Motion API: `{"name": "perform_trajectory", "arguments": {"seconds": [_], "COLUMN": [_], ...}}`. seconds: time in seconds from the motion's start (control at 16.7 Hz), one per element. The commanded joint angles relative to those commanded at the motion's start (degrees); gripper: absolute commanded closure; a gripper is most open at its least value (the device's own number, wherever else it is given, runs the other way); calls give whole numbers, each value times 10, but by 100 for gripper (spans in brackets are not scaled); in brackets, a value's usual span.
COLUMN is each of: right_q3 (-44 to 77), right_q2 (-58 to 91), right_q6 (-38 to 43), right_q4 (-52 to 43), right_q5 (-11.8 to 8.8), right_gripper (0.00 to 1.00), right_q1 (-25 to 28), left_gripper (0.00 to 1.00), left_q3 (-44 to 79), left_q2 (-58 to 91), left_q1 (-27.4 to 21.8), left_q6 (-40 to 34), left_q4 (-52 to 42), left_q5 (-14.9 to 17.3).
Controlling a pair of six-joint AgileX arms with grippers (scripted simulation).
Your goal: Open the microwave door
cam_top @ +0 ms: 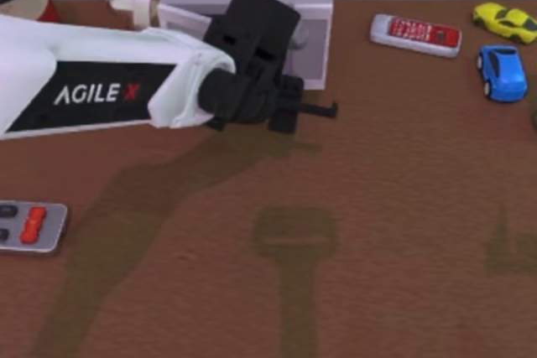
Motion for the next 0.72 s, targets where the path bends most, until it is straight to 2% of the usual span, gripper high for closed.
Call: {"name": "perform_trajectory", "arguments": {"seconds": [0.48, 0.72], "right_q3": [0, 0], "right_q2": [0, 0], "right_q6": [0, 0], "right_q4": [0, 0], "right_q5": [0, 0], "right_gripper": [0, 0], "right_q1": [0, 0], "left_gripper": [100, 100], "left_q3": [0, -14], "left_q2": [0, -6], "left_q1": [0, 1], "left_q6": [0, 14], "left_q4": [0, 5], "left_q5": [0, 11]}}
